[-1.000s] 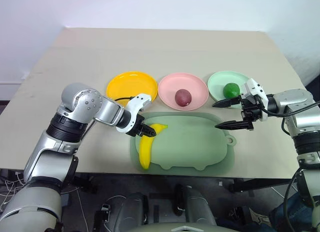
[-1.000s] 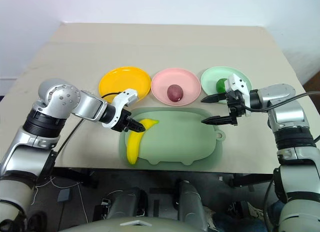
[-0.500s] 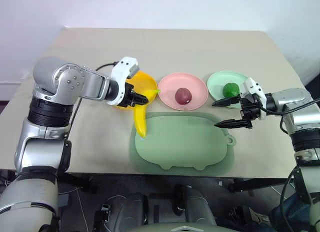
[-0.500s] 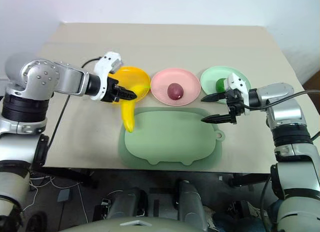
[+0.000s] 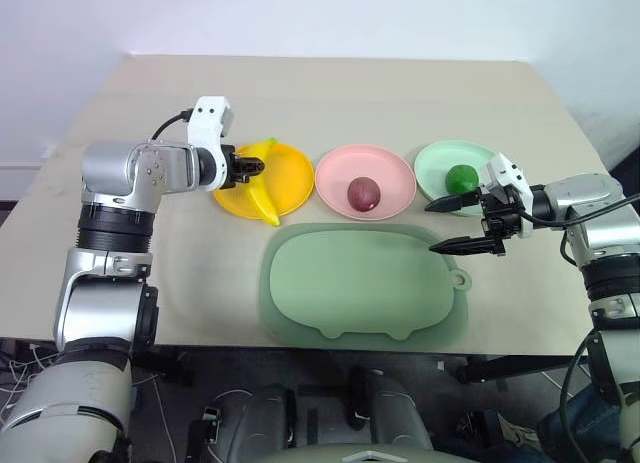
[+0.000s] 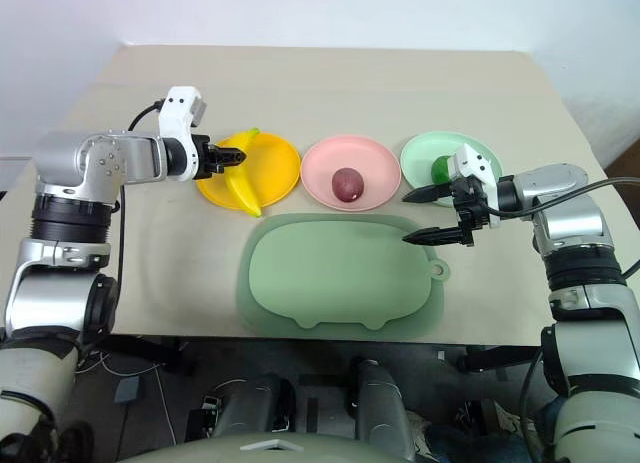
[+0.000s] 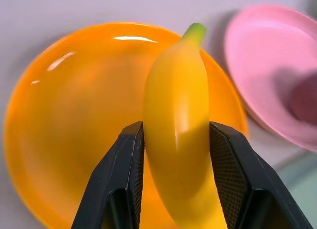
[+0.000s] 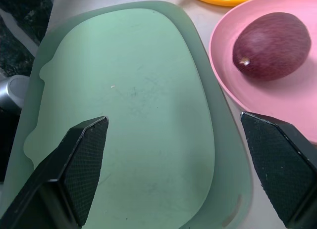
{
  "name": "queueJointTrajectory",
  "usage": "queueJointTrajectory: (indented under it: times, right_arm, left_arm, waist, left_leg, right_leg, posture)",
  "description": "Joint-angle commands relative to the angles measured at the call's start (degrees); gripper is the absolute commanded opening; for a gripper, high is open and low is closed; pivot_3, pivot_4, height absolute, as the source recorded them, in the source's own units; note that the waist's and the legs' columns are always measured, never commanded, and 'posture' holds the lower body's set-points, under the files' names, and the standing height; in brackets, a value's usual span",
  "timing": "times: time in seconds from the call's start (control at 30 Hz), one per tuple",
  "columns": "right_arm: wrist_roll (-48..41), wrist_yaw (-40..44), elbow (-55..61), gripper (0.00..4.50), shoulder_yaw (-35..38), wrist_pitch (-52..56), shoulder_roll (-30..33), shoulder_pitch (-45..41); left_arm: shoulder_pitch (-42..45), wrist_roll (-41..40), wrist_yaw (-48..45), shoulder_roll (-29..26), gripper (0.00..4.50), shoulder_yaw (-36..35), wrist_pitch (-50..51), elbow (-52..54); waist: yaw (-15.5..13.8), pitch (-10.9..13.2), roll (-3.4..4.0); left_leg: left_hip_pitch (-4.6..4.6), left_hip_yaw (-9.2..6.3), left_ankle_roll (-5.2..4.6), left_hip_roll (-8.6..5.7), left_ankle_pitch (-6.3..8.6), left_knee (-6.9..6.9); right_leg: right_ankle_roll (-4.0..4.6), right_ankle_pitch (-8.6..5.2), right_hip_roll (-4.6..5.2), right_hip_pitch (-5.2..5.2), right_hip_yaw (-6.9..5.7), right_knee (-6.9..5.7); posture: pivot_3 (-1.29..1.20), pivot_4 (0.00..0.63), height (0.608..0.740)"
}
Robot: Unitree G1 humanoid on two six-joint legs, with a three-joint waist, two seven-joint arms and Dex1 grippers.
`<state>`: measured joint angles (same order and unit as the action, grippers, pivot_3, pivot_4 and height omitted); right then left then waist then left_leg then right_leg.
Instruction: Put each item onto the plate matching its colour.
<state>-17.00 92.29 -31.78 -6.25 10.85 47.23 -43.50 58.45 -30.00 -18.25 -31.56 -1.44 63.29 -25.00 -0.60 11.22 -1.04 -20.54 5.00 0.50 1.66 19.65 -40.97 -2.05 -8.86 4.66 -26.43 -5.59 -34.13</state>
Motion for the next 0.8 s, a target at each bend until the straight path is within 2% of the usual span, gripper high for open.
queueJointTrajectory:
  times: [0.03, 0.13, 0.23, 0.4, 0.43, 0.47, 0.67, 0.8]
  right_arm:
    - [-0.3, 0.2, 1.0, 4.5, 0.9, -0.3, 0.5, -0.4]
    - [-0.4, 0.2, 1.2, 4.5, 0.9, 0.0, 0.4, -0.4]
    - [-0.1, 0.2, 1.2, 4.5, 0.9, 0.2, 0.3, -0.4]
    - [0.1, 0.2, 1.9, 4.5, 0.8, 0.1, 0.5, -0.1]
    - [0.1, 0.2, 2.0, 4.5, 0.8, 0.2, 0.5, 0.0]
    - [0.1, 0.2, 2.0, 4.5, 0.8, 0.3, 0.6, 0.0]
    - [0.2, 0.2, 2.3, 4.5, 1.1, 0.2, 0.5, 0.4]
    - [0.1, 0.2, 2.5, 4.5, 1.1, 0.5, 0.4, 0.5]
  left_arm:
    - [1.5, 3.3, 2.1, 0.8, 1.61, -4.8, -8.3, -5.6]
    - [2.7, 4.0, 3.2, 2.5, 1.61, -8.0, -14.0, -10.2]
    - [4.1, 3.2, 3.1, 4.2, 1.61, -11.0, -15.0, -14.1]
    - [3.7, 4.6, 1.5, 5.7, 1.61, -11.5, -17.3, -18.3]
    - [3.6, 4.5, 1.2, 6.0, 2.33, -11.8, -16.9, -19.1]
    - [3.5, 4.3, 0.8, 6.1, 2.54, -12.1, -16.7, -19.4]
    - [3.5, 4.6, -1.2, 6.0, 4.45, -12.0, -14.9, -18.1]
    - [2.5, 6.1, -4.2, 5.2, 4.45, -9.6, -16.4, -13.3]
  waist:
    - [0.0, 0.0, 0.0]
    - [-0.1, 0.0, 0.0]
    - [-0.2, 0.0, -0.01]
    - [0.0, 0.0, -0.01]
    - [0.0, 0.0, -0.02]
    - [0.1, 0.0, -0.01]
    - [0.0, 0.0, -0.02]
    - [0.0, 0.0, -0.02]
  left_leg:
    - [0.0, 0.0, 0.0, 0.0, 0.0, 0.0]
    - [0.0, 0.02, 0.0, 0.0, 0.0, 0.0]
    - [-0.04, 0.0, 0.0, -0.01, 0.0, -0.02]
    - [-0.04, 0.01, -0.01, -0.01, 0.01, 0.0]
    - [-0.03, 0.01, -0.01, -0.01, 0.01, 0.01]
    - [-0.03, 0.02, -0.01, -0.01, 0.01, 0.01]
    - [-0.04, 0.02, -0.01, 0.01, 0.01, 0.01]
    - [-0.06, 0.01, -0.01, 0.0, 0.01, 0.0]
  right_leg:
    - [0.0, 0.0, 0.0, 0.0, 0.0, 0.0]
    - [0.0, 0.01, 0.01, 0.0, 0.0, 0.0]
    - [-0.01, 0.01, 0.05, 0.01, -0.04, 0.0]
    - [-0.01, 0.02, 0.04, 0.01, -0.05, -0.01]
    - [-0.01, 0.02, 0.04, 0.01, -0.06, -0.01]
    - [-0.01, 0.02, 0.03, 0.01, -0.06, -0.01]
    - [-0.01, 0.02, 0.03, -0.01, -0.06, -0.01]
    - [-0.01, 0.02, 0.04, -0.01, -0.06, -0.01]
  posture:
    - [0.0, 0.15, 0.74]
    - [0.0, 0.15, 0.74]
    - [0.0, 0.15, 0.74]
    - [0.0, 0.15, 0.74]
    - [0.0, 0.15, 0.74]
    - [0.0, 0.15, 0.74]
    - [0.0, 0.15, 0.74]
    - [0.0, 0.15, 0.74]
